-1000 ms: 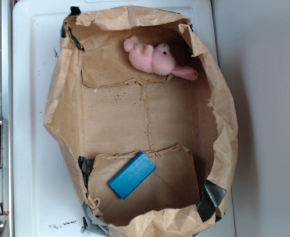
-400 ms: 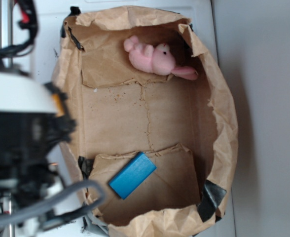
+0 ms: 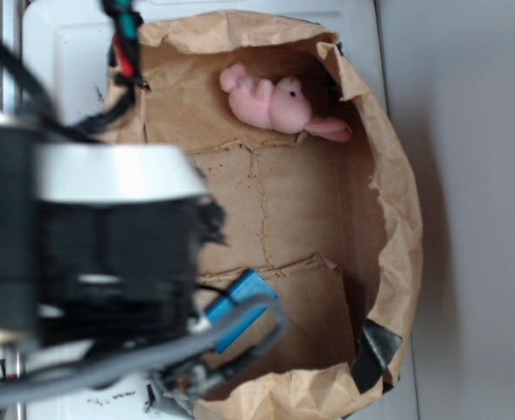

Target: Grab the blue block.

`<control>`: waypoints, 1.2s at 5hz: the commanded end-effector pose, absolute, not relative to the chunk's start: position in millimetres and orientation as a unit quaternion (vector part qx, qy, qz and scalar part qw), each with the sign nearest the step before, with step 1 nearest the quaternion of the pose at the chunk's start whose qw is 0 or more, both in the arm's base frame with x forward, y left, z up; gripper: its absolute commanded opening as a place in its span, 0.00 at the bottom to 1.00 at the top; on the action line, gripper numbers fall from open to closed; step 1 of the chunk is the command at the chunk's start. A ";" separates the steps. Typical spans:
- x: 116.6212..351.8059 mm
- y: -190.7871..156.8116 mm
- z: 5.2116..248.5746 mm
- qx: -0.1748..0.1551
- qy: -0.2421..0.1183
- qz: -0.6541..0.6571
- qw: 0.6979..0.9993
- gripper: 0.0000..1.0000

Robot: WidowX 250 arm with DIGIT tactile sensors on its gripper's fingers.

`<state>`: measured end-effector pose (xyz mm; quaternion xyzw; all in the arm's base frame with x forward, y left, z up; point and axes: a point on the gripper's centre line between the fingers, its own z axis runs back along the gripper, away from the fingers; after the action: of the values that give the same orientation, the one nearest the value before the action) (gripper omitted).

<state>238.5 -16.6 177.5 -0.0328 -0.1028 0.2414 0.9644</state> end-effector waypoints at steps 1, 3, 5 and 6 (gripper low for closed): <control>266.7 5.9 167.3 -0.050 -0.130 0.268 0.953 1.00; 281.2 -16.1 141.0 -0.066 -0.124 0.263 0.955 1.00; 284.2 -25.0 112.6 -0.053 -0.117 0.259 0.957 1.00; 284.2 -31.1 97.1 -0.057 -0.114 0.248 0.960 1.00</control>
<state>280.2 -29.6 85.0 -0.0521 -0.0961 0.2574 0.9601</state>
